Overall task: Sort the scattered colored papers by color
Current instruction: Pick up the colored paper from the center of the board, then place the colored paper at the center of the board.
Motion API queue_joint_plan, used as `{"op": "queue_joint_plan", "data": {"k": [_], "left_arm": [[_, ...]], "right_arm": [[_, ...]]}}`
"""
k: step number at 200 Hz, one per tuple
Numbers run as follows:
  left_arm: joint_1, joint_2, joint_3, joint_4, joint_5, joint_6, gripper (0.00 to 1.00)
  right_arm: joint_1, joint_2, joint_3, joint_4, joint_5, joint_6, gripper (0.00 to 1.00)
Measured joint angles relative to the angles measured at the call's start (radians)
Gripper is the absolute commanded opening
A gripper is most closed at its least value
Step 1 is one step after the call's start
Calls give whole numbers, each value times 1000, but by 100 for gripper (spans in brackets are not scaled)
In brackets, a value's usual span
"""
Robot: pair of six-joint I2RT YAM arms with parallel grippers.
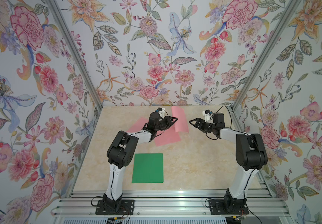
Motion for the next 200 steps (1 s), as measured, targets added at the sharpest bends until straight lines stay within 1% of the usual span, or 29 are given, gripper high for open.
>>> {"op": "queue_joint_plan", "data": {"k": [18, 41, 56, 83, 128, 200], "left_arm": [[12, -19, -31, -10, 28, 8, 30], [19, -33, -47, -21, 53, 16, 30], [20, -35, -48, -21, 62, 18, 30], [20, -35, -48, -24, 77, 18, 30], [20, -50, -48, -36, 86, 18, 30], [20, -121, -48, -37, 101, 18, 31]], "right_arm": [[-5, 46, -49, 226, -84, 135, 100], [-6, 112, -96, 463, -150, 295, 100], [-2, 134, -108, 547, -177, 354, 100], [18, 136, -109, 657, -212, 399, 100], [61, 151, -93, 690, -241, 399, 100], [62, 226, -87, 681, -242, 383, 100]]}}
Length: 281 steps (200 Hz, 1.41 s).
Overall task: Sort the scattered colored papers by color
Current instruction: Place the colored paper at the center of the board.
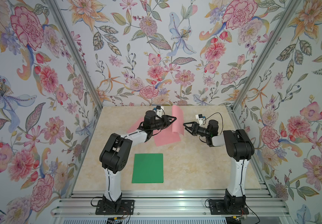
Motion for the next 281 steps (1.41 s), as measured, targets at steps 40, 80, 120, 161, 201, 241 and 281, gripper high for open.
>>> {"op": "queue_joint_plan", "data": {"k": [40, 80, 120, 161, 201, 241, 281], "left_arm": [[0, 0, 0, -7, 7, 0, 30], [0, 0, -4, -7, 7, 1, 30], [0, 0, -5, -8, 7, 1, 30], [0, 0, -6, -8, 7, 8, 30], [0, 0, -11, -9, 7, 16, 30], [0, 0, -11, -14, 7, 16, 30], [0, 1, -11, -24, 7, 20, 30]], "right_arm": [[8, 9, 11, 8, 3, 9, 99], [16, 9, 19, 27, 8, 31, 95], [24, 19, 21, 77, 22, 69, 89], [26, 31, 21, 122, 26, 110, 74], [26, 31, 21, 150, 32, 135, 62], [26, 31, 21, 163, 31, 150, 39], [26, 31, 21, 166, 28, 164, 18]]}}
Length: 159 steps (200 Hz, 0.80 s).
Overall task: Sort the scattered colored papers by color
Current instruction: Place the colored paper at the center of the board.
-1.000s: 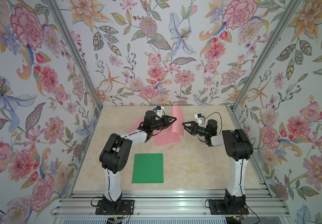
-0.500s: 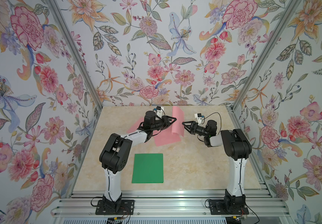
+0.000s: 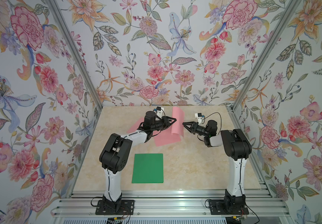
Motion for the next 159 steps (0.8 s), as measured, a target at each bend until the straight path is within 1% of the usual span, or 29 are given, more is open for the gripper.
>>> {"op": "queue_joint_plan", "data": {"k": [22, 84, 87, 94, 104, 113, 131, 159], "left_arm": [[0, 0, 0, -2, 0, 3, 30], [0, 3, 0, -10, 0, 4, 30], [0, 3, 0, -10, 0, 5, 31], [0, 4, 0, -10, 0, 10, 37], [0, 4, 0, -14, 0, 14, 49], [2, 4, 0, -21, 2, 32, 54], [14, 4, 0, -48, 3, 69, 59], [64, 3, 9, -199, -16, 228, 63]], "right_arm": [[-1, 0, 0, -1, 1, 6, 0], [-13, 0, 0, -5, 0, 10, 0], [-14, 0, 0, -5, 0, 10, 0], [-16, 0, 0, -5, 0, 10, 0], [-19, 0, 0, -5, 0, 10, 0], [-22, 0, 0, -5, -1, 10, 0], [-27, -2, 0, -19, -5, 9, 0], [-36, -10, -5, -45, -11, 8, 0]]}}
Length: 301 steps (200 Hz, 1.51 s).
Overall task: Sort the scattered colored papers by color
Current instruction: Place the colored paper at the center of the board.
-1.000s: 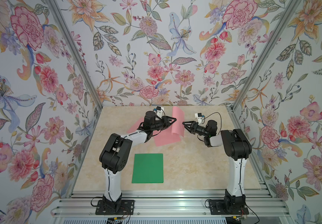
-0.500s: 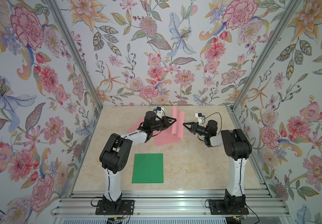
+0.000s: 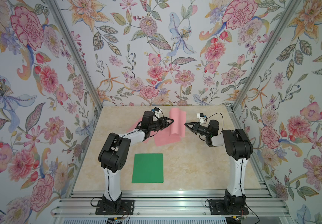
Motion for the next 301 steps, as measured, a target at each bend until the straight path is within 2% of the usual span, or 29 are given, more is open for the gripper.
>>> {"op": "queue_joint_plan", "data": {"k": [27, 51, 97, 133, 168, 202, 222, 255, 301], "left_arm": [[32, -2, 3, -119, -25, 133, 65], [31, -2, 3, -166, -36, 196, 63], [25, -2, -3, -181, -37, 221, 63], [16, -2, -21, -143, -33, 212, 63], [1, -2, -97, 70, -27, 58, 63], [-76, -62, -183, 151, -139, -60, 63], [-153, -133, -230, 200, -235, -129, 63], [-266, -233, -318, 327, -417, -249, 63], [-401, -212, -432, 526, -671, -447, 62]], "right_arm": [[-3, -37, -13, -43, -6, 0, 0], [-3, -108, -36, -101, -13, -11, 0], [1, -279, -56, -276, -14, -118, 0], [15, -333, -31, -452, -10, -193, 0], [58, -409, 50, -743, 82, -330, 0], [69, -545, 80, -914, 280, -420, 0], [66, -596, 53, -916, 401, -418, 0], [65, -619, -79, -844, 553, -364, 0], [75, -620, -204, -795, 690, -289, 0]]}}
